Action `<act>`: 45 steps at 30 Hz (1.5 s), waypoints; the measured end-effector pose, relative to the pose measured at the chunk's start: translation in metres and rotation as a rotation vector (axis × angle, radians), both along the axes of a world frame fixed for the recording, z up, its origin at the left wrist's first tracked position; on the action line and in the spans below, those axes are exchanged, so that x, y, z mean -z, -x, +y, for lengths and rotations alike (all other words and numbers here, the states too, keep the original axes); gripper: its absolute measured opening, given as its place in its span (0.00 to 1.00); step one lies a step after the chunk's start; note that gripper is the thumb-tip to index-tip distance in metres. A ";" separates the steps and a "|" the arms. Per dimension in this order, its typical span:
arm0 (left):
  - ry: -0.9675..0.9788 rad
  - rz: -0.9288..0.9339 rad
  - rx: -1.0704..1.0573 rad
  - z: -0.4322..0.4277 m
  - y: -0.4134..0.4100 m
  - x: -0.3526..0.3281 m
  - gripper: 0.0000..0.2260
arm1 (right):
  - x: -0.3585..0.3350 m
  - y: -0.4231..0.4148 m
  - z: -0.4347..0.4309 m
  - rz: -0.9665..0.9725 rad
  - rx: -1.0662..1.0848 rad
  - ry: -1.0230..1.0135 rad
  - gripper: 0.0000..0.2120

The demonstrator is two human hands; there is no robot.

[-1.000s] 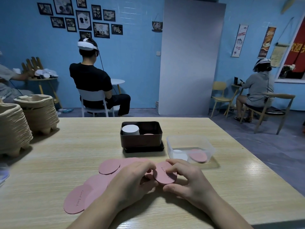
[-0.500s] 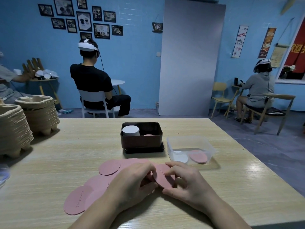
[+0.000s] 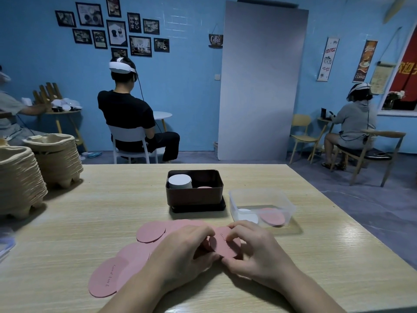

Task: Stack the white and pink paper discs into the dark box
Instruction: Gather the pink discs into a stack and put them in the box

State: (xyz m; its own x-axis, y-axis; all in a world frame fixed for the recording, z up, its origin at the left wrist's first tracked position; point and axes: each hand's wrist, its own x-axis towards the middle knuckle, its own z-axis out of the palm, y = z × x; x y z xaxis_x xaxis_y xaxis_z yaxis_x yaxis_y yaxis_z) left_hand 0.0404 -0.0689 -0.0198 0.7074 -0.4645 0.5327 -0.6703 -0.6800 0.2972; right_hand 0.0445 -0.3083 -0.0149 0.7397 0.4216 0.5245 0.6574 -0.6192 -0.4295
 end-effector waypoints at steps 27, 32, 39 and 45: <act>-0.092 -0.233 -0.161 0.050 -0.092 -0.056 0.11 | -0.092 -0.124 0.028 0.107 0.118 -0.082 0.16; -0.075 -0.182 -0.186 0.058 -0.102 -0.041 0.13 | -0.099 -0.160 0.048 0.218 0.177 0.133 0.14; -0.033 -0.131 -0.200 0.064 -0.103 -0.028 0.15 | -0.099 -0.186 0.060 0.245 0.211 0.421 0.13; -0.027 -0.100 -0.193 0.065 -0.104 -0.027 0.15 | -0.093 -0.192 0.068 0.274 0.245 0.569 0.11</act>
State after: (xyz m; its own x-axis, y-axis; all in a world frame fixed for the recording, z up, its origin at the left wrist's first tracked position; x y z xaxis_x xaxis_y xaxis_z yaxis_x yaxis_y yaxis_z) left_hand 0.1444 -0.0042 0.0075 0.7287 -0.3405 0.5942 -0.5522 -0.8053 0.2157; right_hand 0.2365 -0.2404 0.0784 0.9237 0.3800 0.0499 0.3832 -0.9153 -0.1238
